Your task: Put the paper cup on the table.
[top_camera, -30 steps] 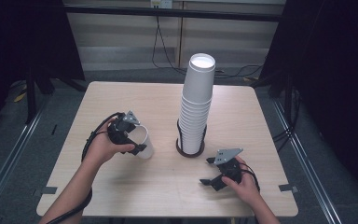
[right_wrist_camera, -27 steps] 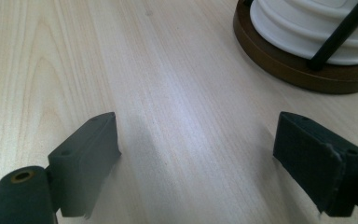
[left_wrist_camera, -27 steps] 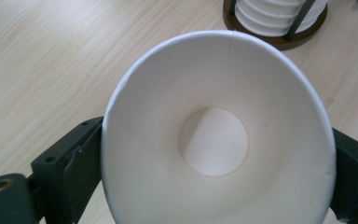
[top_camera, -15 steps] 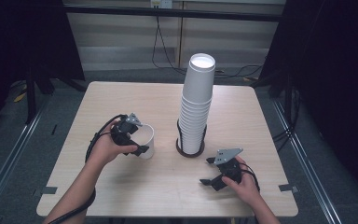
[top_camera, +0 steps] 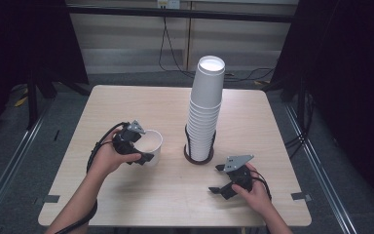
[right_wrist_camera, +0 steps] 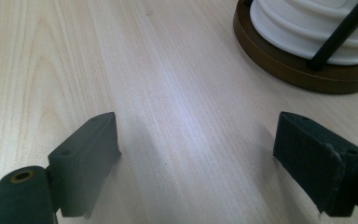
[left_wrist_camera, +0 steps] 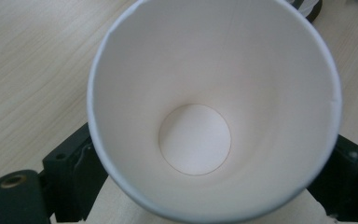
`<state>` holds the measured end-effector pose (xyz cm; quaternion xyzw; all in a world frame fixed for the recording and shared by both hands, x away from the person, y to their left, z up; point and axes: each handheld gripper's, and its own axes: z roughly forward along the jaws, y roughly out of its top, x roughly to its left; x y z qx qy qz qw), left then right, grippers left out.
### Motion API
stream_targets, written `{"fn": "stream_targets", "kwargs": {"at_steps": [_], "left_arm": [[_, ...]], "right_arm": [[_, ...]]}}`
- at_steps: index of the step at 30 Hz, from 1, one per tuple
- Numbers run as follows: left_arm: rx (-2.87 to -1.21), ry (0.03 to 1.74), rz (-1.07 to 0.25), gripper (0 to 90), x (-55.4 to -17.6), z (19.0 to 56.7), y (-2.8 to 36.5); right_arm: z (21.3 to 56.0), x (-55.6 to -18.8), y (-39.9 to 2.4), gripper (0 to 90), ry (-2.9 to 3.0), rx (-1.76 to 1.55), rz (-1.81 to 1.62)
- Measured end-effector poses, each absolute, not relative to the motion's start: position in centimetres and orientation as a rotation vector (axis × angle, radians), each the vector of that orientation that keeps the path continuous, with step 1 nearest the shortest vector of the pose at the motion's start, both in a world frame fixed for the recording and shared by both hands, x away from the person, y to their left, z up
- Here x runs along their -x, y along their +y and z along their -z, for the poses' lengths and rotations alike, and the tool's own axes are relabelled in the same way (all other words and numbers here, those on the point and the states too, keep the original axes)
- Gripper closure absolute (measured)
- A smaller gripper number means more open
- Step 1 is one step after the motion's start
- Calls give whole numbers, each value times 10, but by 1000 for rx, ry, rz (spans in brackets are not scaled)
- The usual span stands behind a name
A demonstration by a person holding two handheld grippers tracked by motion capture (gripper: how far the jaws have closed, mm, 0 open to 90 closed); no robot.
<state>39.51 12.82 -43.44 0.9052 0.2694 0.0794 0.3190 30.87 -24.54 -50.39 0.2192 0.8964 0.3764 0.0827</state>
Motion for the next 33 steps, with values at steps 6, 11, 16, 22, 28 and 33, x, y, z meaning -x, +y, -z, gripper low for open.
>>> {"fn": "stream_targets", "kwargs": {"at_steps": [6,11,16,22,28,33], "left_arm": [[-2369,718,-213,114,-392,434,132],[-2349,729,-205,119,-389,435,140],[-2336,734,-202,120,-387,436,145],[-2335,742,-201,123,-383,439,154],[-2316,770,-199,128,-378,444,164],[-2318,764,-192,131,-374,447,169]], "right_arm": [[504,-309,-245,136,2678,-655,-1124],[504,-309,-245,136,2678,-655,-1125],[504,-309,-245,136,2678,-654,-1125],[504,-309,-245,136,2678,-655,-1125],[504,-309,-245,136,2678,-654,-1125],[504,-309,-245,136,2678,-654,-1125]]}}
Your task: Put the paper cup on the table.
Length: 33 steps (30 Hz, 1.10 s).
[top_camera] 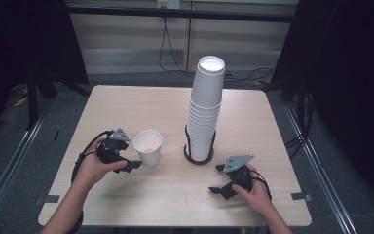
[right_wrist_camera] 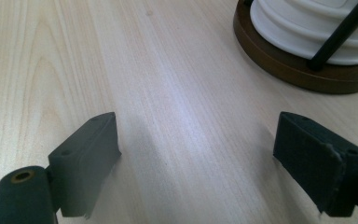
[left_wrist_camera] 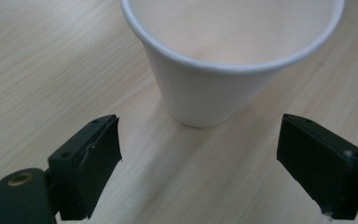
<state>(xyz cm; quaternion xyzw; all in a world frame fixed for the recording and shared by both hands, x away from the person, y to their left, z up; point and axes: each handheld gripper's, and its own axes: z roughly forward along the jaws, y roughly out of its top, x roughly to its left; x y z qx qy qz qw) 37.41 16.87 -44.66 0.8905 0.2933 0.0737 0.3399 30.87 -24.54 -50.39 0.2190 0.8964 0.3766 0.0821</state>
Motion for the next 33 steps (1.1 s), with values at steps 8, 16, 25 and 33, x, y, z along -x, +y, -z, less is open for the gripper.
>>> {"fn": "stream_targets", "kwargs": {"at_steps": [8,16,25,33], "left_arm": [[-2305,779,-194,135,-368,453,178],[-2284,789,-191,138,-360,461,188],[-2282,815,-191,142,-353,474,200],[-2273,841,-201,144,-346,485,211]], "right_arm": [[504,-309,-245,136,2678,-654,-1125],[504,-309,-245,136,2678,-654,-1125],[504,-309,-245,136,2678,-654,-1125],[504,-309,-245,136,2678,-654,-1125]]}}
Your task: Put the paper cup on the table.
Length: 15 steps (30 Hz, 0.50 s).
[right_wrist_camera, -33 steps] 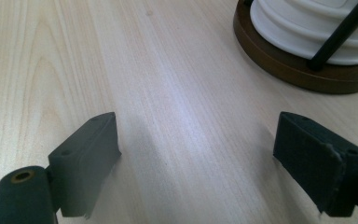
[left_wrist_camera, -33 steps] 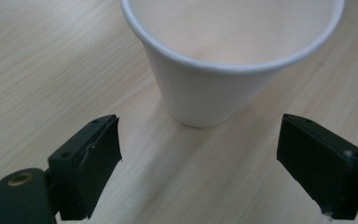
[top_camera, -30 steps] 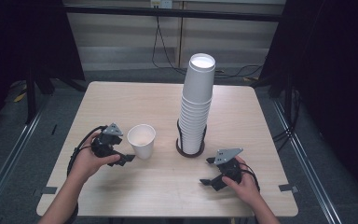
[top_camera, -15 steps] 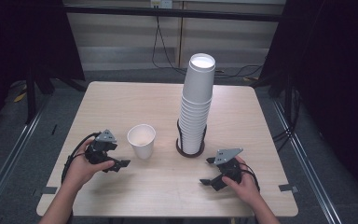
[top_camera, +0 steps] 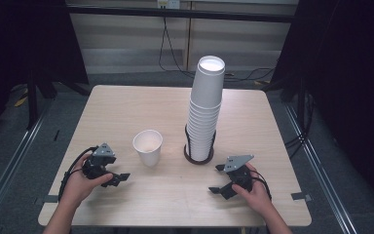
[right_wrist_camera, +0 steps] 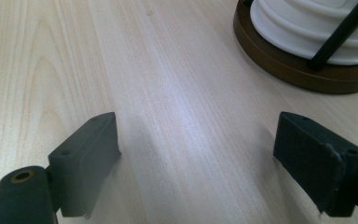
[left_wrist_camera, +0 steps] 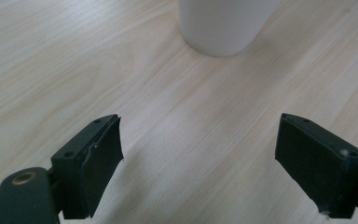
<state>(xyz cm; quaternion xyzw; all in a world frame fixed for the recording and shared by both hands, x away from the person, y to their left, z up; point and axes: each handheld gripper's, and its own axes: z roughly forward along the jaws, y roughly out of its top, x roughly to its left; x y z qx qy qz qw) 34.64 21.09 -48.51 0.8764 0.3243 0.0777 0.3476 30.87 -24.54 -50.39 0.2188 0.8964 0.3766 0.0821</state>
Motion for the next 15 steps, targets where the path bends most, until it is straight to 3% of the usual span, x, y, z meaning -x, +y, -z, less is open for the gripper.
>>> {"fn": "stream_targets", "kwargs": {"at_steps": [15], "left_arm": [[-2294,834,-238,147,-333,503,221]], "right_arm": [[504,-309,-245,136,2677,-654,-1125]]}}
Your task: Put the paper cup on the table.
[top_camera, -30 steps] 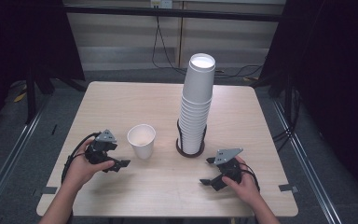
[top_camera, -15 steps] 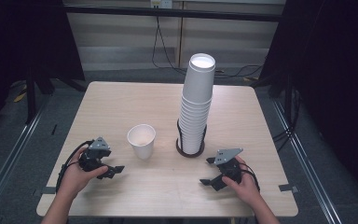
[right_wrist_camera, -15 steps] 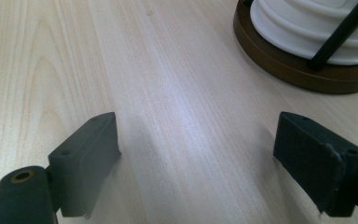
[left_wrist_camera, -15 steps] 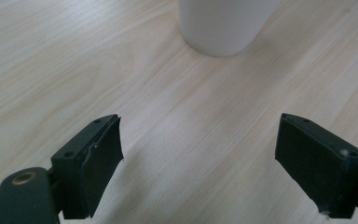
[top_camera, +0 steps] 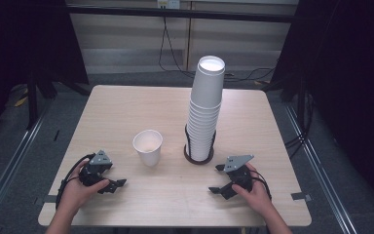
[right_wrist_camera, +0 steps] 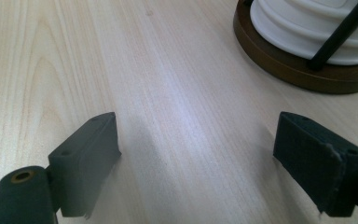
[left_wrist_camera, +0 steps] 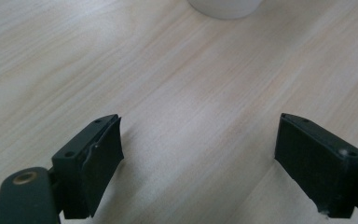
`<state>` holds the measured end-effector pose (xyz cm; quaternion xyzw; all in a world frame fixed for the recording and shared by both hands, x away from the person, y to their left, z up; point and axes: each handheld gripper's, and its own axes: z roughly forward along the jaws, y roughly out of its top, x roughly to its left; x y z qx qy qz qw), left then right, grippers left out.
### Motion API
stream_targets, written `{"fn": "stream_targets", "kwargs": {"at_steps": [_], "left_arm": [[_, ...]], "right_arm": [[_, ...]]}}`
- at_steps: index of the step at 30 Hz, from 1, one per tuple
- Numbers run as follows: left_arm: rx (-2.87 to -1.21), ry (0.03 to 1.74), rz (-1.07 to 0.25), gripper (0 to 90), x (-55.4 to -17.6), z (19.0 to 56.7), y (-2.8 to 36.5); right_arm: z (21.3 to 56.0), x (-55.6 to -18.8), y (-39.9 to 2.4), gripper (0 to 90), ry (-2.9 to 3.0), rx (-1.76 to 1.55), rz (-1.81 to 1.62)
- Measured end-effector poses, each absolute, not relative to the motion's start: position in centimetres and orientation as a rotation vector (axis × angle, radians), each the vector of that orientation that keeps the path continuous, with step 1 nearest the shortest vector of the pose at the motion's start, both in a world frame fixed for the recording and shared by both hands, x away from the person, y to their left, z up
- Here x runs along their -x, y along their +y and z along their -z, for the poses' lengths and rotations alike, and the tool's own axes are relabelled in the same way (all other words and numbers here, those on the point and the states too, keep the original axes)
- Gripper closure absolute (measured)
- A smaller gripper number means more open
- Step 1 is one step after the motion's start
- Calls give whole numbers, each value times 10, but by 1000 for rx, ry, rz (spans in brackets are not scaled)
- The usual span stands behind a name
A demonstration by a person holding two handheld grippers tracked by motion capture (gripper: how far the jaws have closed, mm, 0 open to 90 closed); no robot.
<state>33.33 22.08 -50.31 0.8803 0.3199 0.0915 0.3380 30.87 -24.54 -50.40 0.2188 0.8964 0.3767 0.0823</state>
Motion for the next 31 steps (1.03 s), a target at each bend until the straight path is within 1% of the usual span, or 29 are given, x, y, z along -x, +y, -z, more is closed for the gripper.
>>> {"fn": "stream_targets", "kwargs": {"at_steps": [4,11,12,23,31], "left_arm": [[-2297,824,-255,144,-331,506,222],[-2256,815,-288,130,-329,509,224],[-2244,820,-275,125,-328,511,223],[-2184,820,-302,112,-324,516,225],[-2182,820,-306,113,-324,516,225]], "right_arm": [[504,-309,-245,136,2677,-654,-1125],[504,-309,-245,136,2678,-654,-1125],[504,-309,-245,136,2677,-654,-1125],[504,-309,-245,136,2677,-654,-1125],[504,-309,-245,136,2677,-654,-1124]]}}
